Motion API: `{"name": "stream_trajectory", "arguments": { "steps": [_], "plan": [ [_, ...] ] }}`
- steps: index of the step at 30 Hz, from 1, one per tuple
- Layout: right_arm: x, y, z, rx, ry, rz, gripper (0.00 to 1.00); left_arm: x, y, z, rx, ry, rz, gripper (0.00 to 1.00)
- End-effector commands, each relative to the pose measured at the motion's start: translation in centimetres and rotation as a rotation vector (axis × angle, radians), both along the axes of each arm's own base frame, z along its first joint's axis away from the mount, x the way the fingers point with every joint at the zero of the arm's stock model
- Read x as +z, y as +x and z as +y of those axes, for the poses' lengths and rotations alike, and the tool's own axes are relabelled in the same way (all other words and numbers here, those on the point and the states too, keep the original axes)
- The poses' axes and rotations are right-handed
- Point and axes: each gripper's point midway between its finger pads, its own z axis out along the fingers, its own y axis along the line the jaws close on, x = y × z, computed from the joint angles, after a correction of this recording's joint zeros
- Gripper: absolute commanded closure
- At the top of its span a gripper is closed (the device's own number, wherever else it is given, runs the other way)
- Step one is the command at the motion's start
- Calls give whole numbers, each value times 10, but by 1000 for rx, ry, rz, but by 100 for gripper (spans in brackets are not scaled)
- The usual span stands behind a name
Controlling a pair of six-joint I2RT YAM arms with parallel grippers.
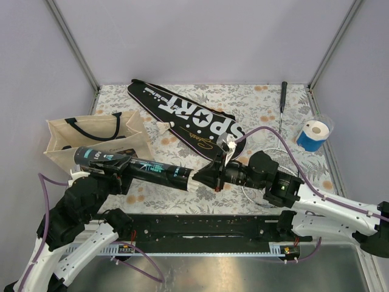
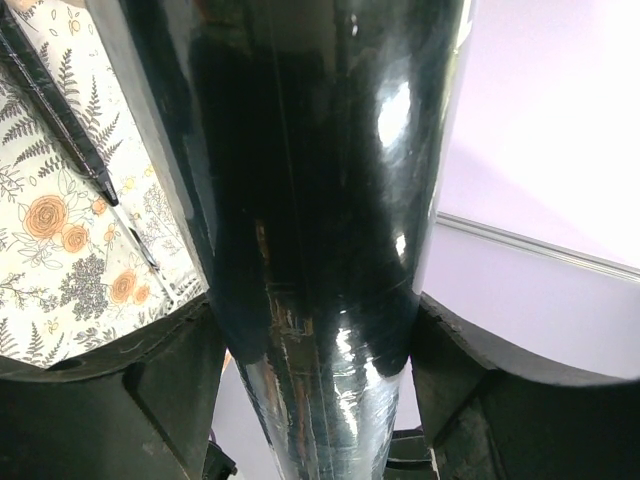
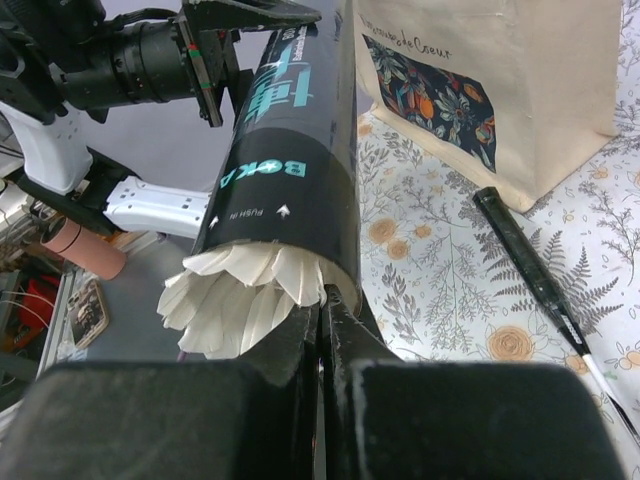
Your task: Pack up the badminton gear
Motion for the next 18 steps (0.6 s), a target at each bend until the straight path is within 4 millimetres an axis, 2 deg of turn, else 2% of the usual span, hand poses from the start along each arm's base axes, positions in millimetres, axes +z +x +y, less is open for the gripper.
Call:
{"name": "stream_trajectory", "arguments": {
  "steps": [1,8,14,18],
  "plan": [
    [33,12,10,-34,99,-44,100,34,1,-9,-35,-69,-84,78],
    [31,33,31,-100,143,3,98,32,3,-14,-48,-90,-76,80],
    [24,45,40,-142,169,33,97,35,3,-14,-44,-90,-78,81],
    [19,48,42,-159,160,53,86,33,5,-10,-23,-91,-81,81]
  ]
}}
